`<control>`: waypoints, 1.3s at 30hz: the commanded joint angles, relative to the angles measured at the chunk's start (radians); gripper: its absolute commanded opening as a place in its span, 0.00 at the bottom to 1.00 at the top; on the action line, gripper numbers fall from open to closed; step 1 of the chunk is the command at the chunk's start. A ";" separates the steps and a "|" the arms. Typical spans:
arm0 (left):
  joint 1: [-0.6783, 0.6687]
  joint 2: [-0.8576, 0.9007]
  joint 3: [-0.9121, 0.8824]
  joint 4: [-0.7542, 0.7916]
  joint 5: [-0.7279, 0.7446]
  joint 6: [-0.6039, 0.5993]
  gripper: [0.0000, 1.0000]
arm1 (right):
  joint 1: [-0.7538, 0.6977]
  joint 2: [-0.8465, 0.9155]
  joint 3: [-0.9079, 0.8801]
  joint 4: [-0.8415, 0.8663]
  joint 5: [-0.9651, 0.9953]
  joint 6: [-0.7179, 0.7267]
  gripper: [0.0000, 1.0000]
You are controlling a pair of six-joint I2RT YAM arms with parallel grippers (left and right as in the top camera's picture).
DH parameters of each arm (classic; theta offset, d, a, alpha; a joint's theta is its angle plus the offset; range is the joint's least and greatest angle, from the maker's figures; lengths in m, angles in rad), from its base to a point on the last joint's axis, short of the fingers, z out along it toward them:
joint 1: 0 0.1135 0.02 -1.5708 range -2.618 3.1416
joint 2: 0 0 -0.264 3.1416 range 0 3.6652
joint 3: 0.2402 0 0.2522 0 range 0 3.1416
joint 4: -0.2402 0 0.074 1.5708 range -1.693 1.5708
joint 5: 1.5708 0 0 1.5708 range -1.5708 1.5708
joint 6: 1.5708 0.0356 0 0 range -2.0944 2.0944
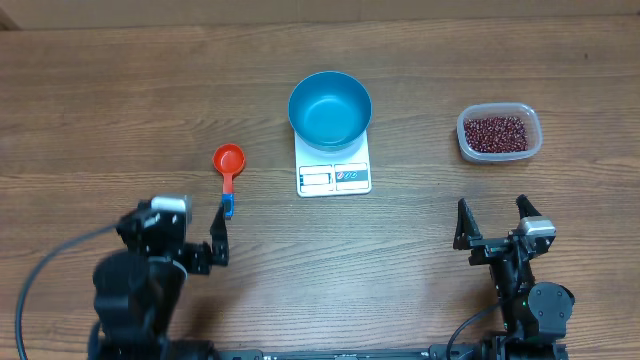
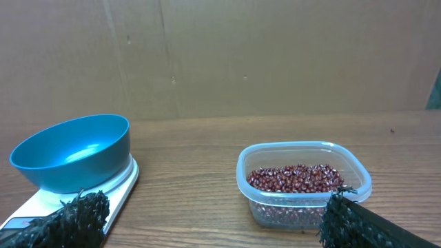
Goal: Scoop item into bowl and weigh 150g on scale
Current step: 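Move the left gripper over the red scoop's cup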
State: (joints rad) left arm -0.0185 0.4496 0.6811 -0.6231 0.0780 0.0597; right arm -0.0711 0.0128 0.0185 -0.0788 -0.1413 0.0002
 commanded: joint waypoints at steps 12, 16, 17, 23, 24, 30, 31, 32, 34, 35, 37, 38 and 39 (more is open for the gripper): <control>0.007 0.571 0.488 -0.320 -0.006 0.092 1.00 | 0.003 -0.011 -0.011 0.006 0.010 0.003 1.00; 0.007 0.701 0.589 -0.385 -0.006 0.094 1.00 | 0.003 -0.011 -0.011 0.006 0.010 0.003 1.00; 0.007 0.732 0.611 -0.399 -0.006 0.094 1.00 | 0.003 -0.011 -0.011 0.006 0.010 0.002 1.00; 0.043 0.876 0.694 -0.460 0.010 0.094 1.00 | 0.003 -0.011 -0.011 0.005 0.010 0.003 1.00; 0.053 0.894 0.701 -0.467 0.009 0.094 1.00 | 0.003 -0.011 -0.011 0.006 0.010 0.002 1.00; 0.102 0.965 0.715 -0.480 0.008 0.102 1.00 | 0.003 -0.011 -0.011 0.006 0.010 0.003 1.00; 0.104 0.973 0.715 -0.480 0.009 0.102 1.00 | 0.003 -0.011 -0.011 0.006 0.010 0.003 1.00; 0.104 0.981 0.715 -0.480 0.008 0.104 0.99 | 0.003 -0.011 -0.011 0.006 0.010 0.003 1.00; 0.104 0.999 0.715 -0.480 0.009 0.106 0.99 | 0.003 -0.011 -0.011 0.006 0.010 0.003 1.00; 0.104 1.005 0.715 -0.480 0.008 0.106 1.00 | 0.003 -0.011 -0.011 0.006 0.010 0.003 1.00; 0.104 1.020 0.715 -0.480 0.008 0.105 1.00 | 0.004 -0.011 -0.011 0.006 0.010 0.003 1.00; 0.104 1.030 0.715 -0.478 0.008 0.105 1.00 | 0.003 -0.011 -0.011 0.006 0.010 0.003 1.00; 0.104 1.037 0.715 -0.475 0.008 0.105 0.99 | 0.004 -0.011 -0.011 0.006 0.010 0.003 1.00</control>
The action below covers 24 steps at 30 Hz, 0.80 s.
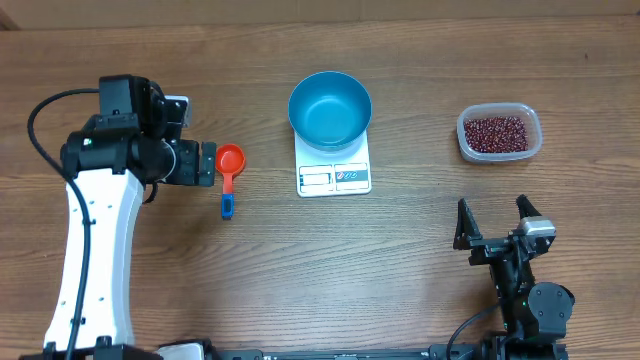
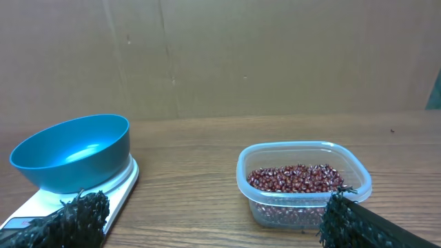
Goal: Scoop item into bowl and weigh 150g on scale
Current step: 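Move the left gripper over the red scoop's cup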
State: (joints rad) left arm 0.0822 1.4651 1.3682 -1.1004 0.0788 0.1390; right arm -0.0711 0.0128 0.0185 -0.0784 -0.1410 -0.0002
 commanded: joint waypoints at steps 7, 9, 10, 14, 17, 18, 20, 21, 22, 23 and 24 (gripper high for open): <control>0.003 0.091 0.028 0.011 0.008 -0.019 0.99 | 0.003 -0.011 -0.011 0.005 0.010 0.003 1.00; 0.003 0.108 0.028 0.012 0.008 -0.032 1.00 | 0.003 -0.011 -0.011 0.005 0.010 0.003 1.00; 0.003 0.117 0.028 0.013 0.008 -0.032 1.00 | 0.003 -0.011 -0.011 0.005 0.010 0.003 1.00; 0.003 0.147 0.028 0.027 0.008 -0.031 1.00 | 0.003 -0.011 -0.011 0.005 0.010 0.003 1.00; 0.003 0.170 0.028 0.036 0.008 -0.031 1.00 | 0.003 -0.011 -0.011 0.005 0.010 0.003 1.00; 0.003 0.178 0.028 0.040 0.008 -0.031 1.00 | 0.004 -0.011 -0.011 0.005 0.010 0.003 1.00; 0.003 0.194 0.028 0.049 0.008 -0.031 1.00 | 0.004 -0.011 -0.011 0.005 0.010 0.003 1.00; 0.003 0.202 0.028 0.055 0.008 -0.031 0.99 | 0.004 -0.011 -0.011 0.005 0.010 0.003 1.00; 0.003 0.210 0.028 0.059 0.008 -0.031 1.00 | 0.003 -0.011 -0.011 0.005 0.010 0.003 1.00; 0.003 0.217 0.028 0.062 0.008 -0.031 1.00 | 0.003 -0.011 -0.011 0.005 0.010 0.003 1.00; 0.003 0.225 0.028 0.066 0.008 -0.031 1.00 | 0.003 -0.011 -0.011 0.005 0.010 0.003 1.00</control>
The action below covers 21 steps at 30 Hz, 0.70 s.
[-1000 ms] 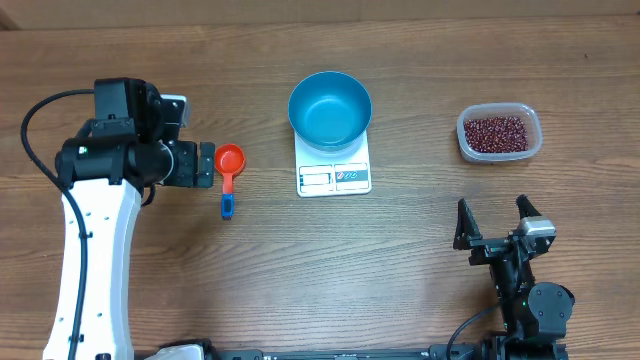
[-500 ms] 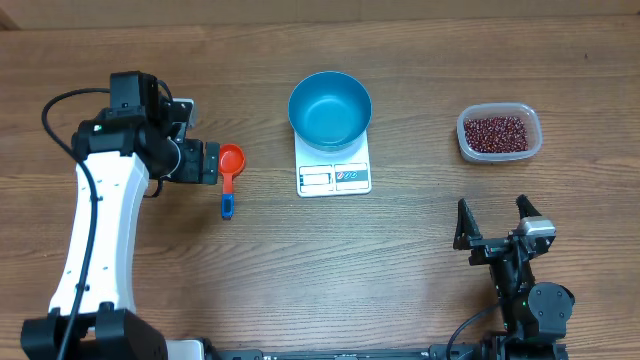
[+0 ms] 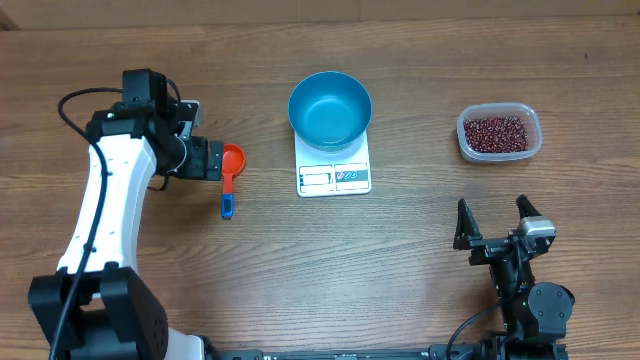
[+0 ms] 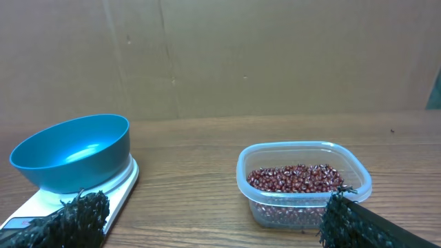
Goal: Scoop item into bowl and weigh 150g on scale
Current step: 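Move the left gripper over the red scoop's cup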
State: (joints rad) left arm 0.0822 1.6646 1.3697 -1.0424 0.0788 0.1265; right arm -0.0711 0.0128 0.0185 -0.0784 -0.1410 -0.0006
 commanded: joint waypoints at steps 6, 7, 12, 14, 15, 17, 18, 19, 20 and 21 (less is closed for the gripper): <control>0.003 0.063 0.026 0.034 0.008 -0.019 0.99 | 0.003 -0.011 -0.011 0.005 0.010 0.003 1.00; 0.003 0.068 0.026 0.038 0.008 -0.019 0.99 | 0.004 -0.011 -0.011 0.005 0.010 0.003 1.00; 0.003 0.077 0.026 0.055 0.008 -0.019 0.99 | 0.003 -0.011 -0.011 0.005 0.010 0.003 1.00; 0.003 0.077 0.026 0.068 0.008 -0.019 1.00 | 0.004 -0.011 -0.011 0.005 0.010 0.003 1.00; 0.003 0.077 0.026 0.072 0.008 -0.019 1.00 | 0.004 -0.011 -0.011 0.005 0.010 0.003 1.00; 0.003 0.078 0.026 0.080 0.008 -0.019 0.99 | 0.003 -0.011 -0.011 0.005 0.010 0.003 1.00; 0.003 0.079 0.026 0.084 0.008 -0.019 1.00 | 0.004 -0.011 -0.011 0.005 0.010 0.003 1.00; 0.003 0.079 0.026 0.087 0.008 -0.019 0.99 | 0.004 -0.011 -0.011 0.005 0.010 0.003 1.00; 0.003 0.080 0.025 0.091 0.008 -0.019 1.00 | 0.003 -0.011 -0.011 0.005 0.010 0.003 1.00; 0.003 0.080 0.024 0.093 0.008 -0.019 1.00 | 0.003 -0.011 -0.011 0.005 0.010 0.003 1.00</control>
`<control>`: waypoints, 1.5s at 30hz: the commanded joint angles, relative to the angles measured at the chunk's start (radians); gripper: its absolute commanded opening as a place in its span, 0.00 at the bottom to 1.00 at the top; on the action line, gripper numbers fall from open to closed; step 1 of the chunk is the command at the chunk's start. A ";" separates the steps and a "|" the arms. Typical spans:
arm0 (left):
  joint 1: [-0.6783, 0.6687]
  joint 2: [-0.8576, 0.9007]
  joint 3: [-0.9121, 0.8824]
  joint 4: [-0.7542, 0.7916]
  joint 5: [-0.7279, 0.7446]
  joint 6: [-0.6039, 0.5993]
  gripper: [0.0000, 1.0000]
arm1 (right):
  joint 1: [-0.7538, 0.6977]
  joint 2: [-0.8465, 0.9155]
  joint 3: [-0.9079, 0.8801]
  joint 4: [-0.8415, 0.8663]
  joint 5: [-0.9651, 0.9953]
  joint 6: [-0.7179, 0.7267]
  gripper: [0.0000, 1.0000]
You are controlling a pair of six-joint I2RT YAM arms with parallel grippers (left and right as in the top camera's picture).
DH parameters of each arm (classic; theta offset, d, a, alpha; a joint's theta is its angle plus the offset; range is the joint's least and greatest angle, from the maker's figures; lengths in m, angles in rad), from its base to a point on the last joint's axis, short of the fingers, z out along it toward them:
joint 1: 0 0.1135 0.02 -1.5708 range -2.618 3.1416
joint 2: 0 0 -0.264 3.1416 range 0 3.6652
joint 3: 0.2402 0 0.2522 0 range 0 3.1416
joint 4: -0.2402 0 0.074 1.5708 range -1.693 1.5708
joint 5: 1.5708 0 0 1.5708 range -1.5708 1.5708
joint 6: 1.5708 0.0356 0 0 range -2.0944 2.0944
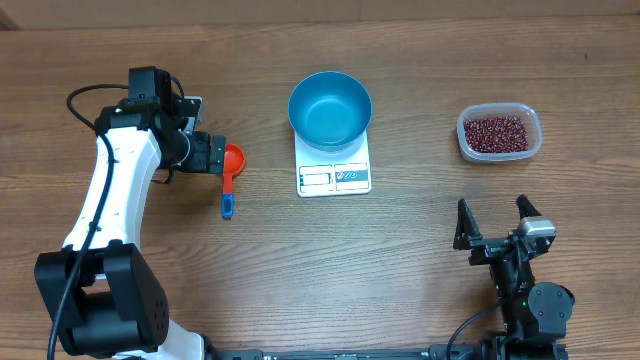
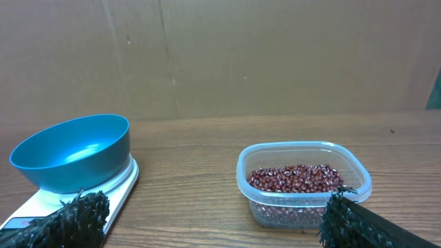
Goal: Scoop item into bowl and weigh 150g on scale
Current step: 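Move the left gripper over the red scoop's cup, then lower the left gripper and close it on the red scoop's rim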
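A red scoop [image 1: 233, 160] with a blue handle tip [image 1: 227, 207] lies left of the scale. My left gripper [image 1: 212, 156] is at the left edge of the scoop's cup, its fingers spread and open, covering part of the cup's rim. A blue bowl [image 1: 330, 108] [image 2: 72, 151] sits on the white scale [image 1: 334, 176] [image 2: 120, 184]. A clear tub of red beans [image 1: 498, 133] [image 2: 303, 180] stands at the right. My right gripper [image 1: 492, 222] [image 2: 213, 231] rests open near the front edge, behind the tub, holding nothing.
Brown cardboard backs the far side of the wooden table [image 1: 420, 230]. The left arm's white link [image 1: 95, 210] stretches over the table's left part. Its cable [image 1: 80, 95] loops near the far left.
My left gripper has shifted slightly to the right, from just beside the scoop's cup to overlapping its left rim. The scoop, bowl, tub and right arm have not moved.
My left gripper first sat low at the front left, just below the scoop's handle. Then it was raised out to the left of the scoop's cup. It stood closer to the cup after that, and now touches its left edge. The right arm stayed still throughout.
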State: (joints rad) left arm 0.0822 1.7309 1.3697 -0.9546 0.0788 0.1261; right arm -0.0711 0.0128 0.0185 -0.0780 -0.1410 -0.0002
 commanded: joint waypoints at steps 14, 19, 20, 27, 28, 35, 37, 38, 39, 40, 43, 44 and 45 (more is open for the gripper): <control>0.003 0.016 -0.008 0.067 0.007 -0.029 1.00 | 0.003 -0.011 -0.011 0.005 0.010 0.003 1.00; 0.003 0.017 -0.008 0.071 0.007 -0.029 1.00 | 0.003 -0.011 -0.011 0.005 0.010 0.003 1.00; 0.003 0.019 -0.008 0.071 0.007 -0.029 1.00 | 0.003 -0.011 -0.011 0.005 0.010 0.003 1.00; 0.003 0.080 -0.008 0.074 0.008 -0.029 1.00 | 0.003 -0.011 -0.011 0.005 0.010 0.003 1.00; 0.003 0.094 -0.008 0.074 0.009 -0.029 1.00 | 0.003 -0.011 -0.011 0.005 0.010 0.003 1.00; 0.003 0.170 -0.008 0.094 0.009 -0.029 1.00 | 0.004 -0.011 -0.011 0.005 0.010 0.003 1.00; 0.003 0.179 -0.008 0.101 0.019 -0.029 1.00 | 0.004 -0.011 -0.011 0.005 0.010 0.003 1.00; 0.003 0.179 -0.008 0.103 0.025 -0.029 1.00 | 0.004 -0.011 -0.011 0.005 0.010 0.003 1.00; 0.003 0.181 -0.008 0.106 0.026 -0.029 0.99 | 0.003 -0.011 -0.011 0.005 0.010 0.003 1.00; 0.003 0.181 -0.008 0.111 0.026 -0.029 1.00 | 0.004 -0.011 -0.011 0.005 0.010 0.003 1.00; 0.003 0.181 -0.008 0.115 0.026 -0.029 0.99 | 0.004 -0.011 -0.011 0.005 0.010 0.003 1.00; 0.003 0.181 -0.008 0.115 0.026 -0.029 0.99 | 0.003 -0.011 -0.011 0.005 0.010 0.003 1.00; 0.003 0.181 -0.008 0.115 0.023 -0.029 1.00 | 0.003 -0.011 -0.011 0.005 0.010 0.003 1.00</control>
State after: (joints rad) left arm 0.0822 1.9072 1.3666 -0.8410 0.0864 0.1074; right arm -0.0711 0.0128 0.0185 -0.0784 -0.1410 0.0002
